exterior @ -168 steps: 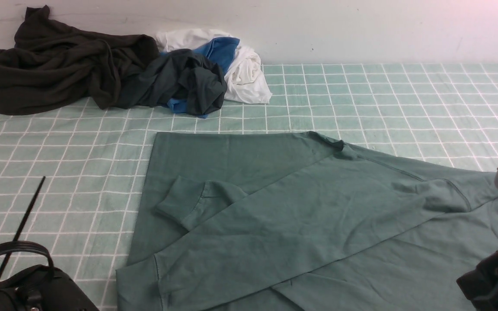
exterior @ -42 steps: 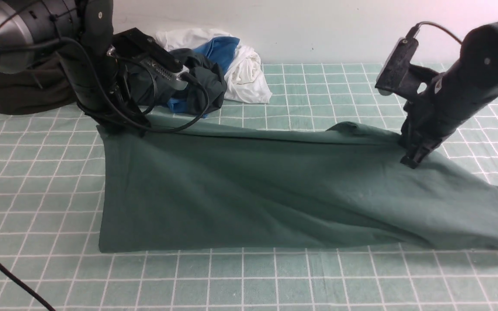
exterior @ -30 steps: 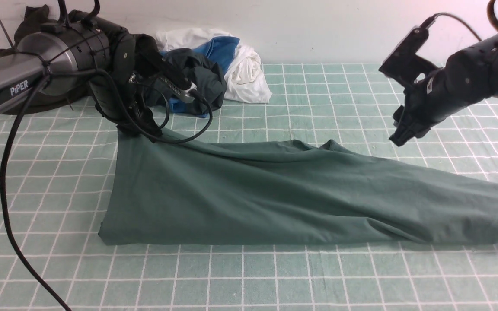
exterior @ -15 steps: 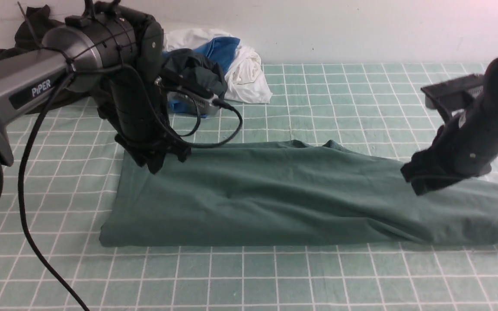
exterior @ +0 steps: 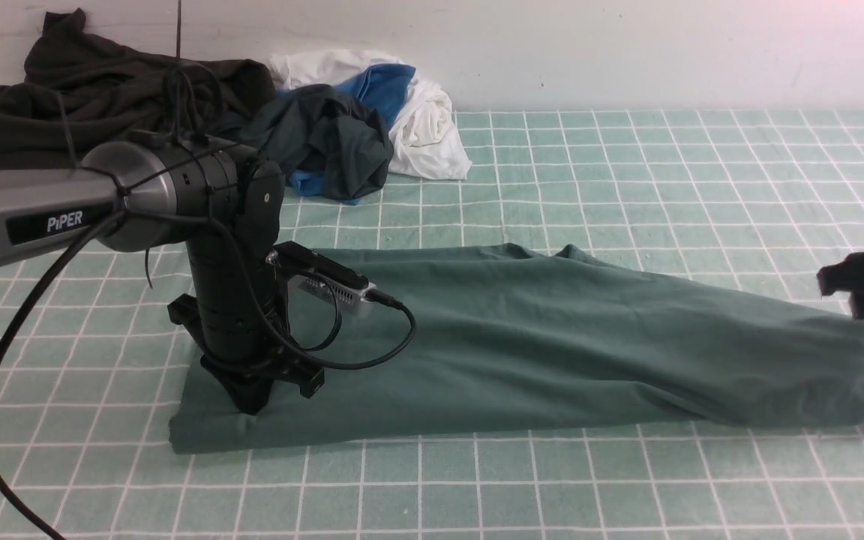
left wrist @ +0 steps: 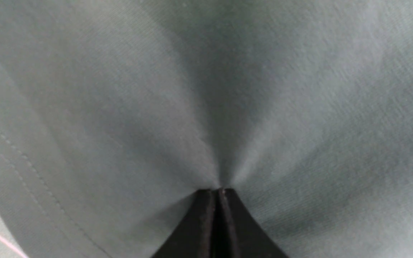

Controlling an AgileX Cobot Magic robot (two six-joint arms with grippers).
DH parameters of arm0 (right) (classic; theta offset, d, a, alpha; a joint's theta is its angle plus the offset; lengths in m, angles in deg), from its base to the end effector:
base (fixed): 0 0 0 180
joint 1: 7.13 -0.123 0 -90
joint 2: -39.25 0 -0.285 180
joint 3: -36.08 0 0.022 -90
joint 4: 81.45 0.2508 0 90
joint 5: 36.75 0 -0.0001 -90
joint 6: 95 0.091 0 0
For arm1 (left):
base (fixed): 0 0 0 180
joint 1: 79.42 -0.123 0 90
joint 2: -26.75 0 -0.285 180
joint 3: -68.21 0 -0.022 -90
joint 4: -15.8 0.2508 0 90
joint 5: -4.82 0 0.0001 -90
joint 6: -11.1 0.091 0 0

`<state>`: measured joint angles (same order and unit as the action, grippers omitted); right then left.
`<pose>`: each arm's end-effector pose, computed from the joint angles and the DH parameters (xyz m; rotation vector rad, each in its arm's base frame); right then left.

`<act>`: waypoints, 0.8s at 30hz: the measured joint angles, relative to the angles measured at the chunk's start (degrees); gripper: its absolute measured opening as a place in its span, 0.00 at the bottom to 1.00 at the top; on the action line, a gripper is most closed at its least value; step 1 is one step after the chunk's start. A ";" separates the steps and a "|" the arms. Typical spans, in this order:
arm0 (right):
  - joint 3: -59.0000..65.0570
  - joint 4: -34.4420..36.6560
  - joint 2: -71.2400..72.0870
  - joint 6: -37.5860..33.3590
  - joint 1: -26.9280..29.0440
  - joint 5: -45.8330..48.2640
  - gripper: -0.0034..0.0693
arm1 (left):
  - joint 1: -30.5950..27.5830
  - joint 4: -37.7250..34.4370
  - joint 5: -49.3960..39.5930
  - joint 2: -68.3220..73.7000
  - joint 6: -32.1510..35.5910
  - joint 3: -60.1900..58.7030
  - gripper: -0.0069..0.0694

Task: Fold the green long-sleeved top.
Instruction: Use the right arm to clamp the right edge of the fabric

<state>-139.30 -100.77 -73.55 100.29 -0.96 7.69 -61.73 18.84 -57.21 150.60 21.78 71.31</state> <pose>0.3687 -0.0611 0.2064 0.2370 2.7771 -0.3478 0.3644 -0.1117 0.1596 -0.7974 -2.9906 -0.0761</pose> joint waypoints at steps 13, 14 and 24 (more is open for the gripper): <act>4.35 8.72 3.19 -5.49 2.22 7.23 0.62 | 0.00 0.29 0.37 -0.18 -0.19 -0.31 0.09; 4.54 8.63 2.98 -5.39 2.28 7.02 0.62 | 0.00 0.23 0.37 -0.18 -0.19 -0.31 0.09; 3.15 7.31 -4.89 -2.57 5.24 -0.17 0.67 | 0.00 0.23 0.37 -0.18 -0.19 -0.31 0.09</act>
<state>-136.15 -93.46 -78.45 97.72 4.28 7.52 -61.73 19.06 -56.83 150.42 21.59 71.00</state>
